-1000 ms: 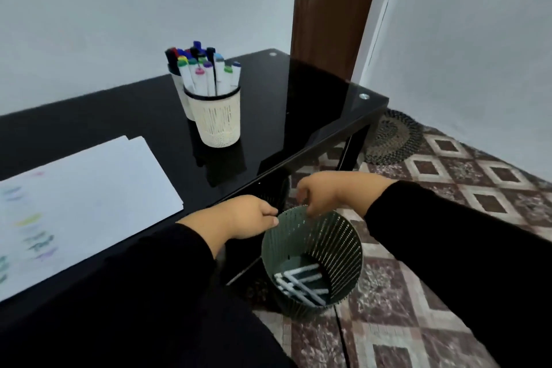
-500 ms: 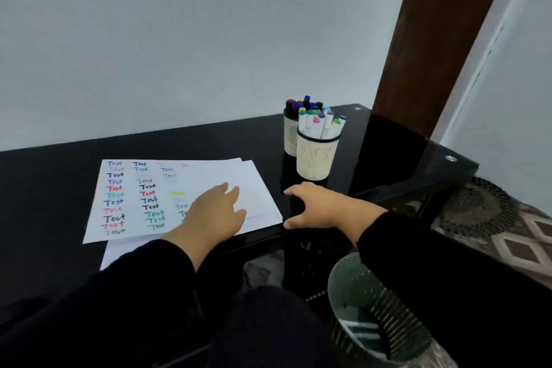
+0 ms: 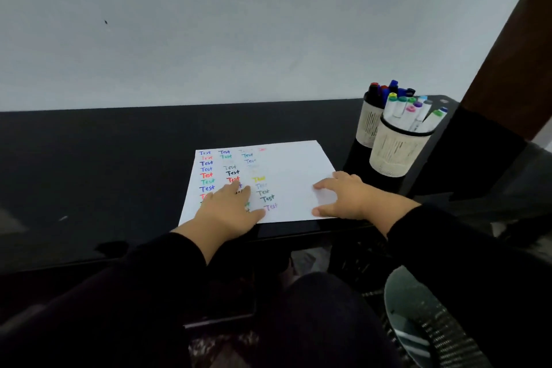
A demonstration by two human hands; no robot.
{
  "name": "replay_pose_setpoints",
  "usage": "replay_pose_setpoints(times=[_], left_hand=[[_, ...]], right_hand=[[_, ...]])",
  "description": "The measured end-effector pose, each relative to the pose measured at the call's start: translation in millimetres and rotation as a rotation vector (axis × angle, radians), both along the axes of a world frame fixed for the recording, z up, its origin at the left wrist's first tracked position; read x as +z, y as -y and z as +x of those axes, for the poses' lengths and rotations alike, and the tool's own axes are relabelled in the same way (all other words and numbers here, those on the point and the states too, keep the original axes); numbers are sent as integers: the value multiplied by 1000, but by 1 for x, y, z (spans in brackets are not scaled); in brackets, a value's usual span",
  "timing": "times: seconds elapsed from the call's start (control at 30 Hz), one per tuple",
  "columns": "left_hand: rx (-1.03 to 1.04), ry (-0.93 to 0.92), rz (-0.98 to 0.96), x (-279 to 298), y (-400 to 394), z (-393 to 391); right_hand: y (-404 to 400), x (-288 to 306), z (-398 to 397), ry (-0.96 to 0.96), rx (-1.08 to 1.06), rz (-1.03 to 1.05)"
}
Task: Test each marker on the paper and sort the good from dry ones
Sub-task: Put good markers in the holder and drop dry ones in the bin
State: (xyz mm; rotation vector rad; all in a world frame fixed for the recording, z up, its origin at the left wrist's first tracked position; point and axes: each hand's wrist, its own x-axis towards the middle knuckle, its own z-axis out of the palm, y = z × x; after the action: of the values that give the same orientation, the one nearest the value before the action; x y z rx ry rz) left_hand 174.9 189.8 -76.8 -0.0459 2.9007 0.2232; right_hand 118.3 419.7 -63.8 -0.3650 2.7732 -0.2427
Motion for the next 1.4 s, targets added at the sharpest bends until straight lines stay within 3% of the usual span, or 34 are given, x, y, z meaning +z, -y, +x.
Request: replay_pose_setpoints(times=[0.4,0.67,1.4], left_hand=[[91,114,53,-3,48,11],[69,19,125,-5,50,14],[44,48,113,-1,36,-36]], right_hand=[[-8,3,8,7,12,-40],[-10,1,16,-39,-74,-154],[-34,0,-41,-80,-12,-37]])
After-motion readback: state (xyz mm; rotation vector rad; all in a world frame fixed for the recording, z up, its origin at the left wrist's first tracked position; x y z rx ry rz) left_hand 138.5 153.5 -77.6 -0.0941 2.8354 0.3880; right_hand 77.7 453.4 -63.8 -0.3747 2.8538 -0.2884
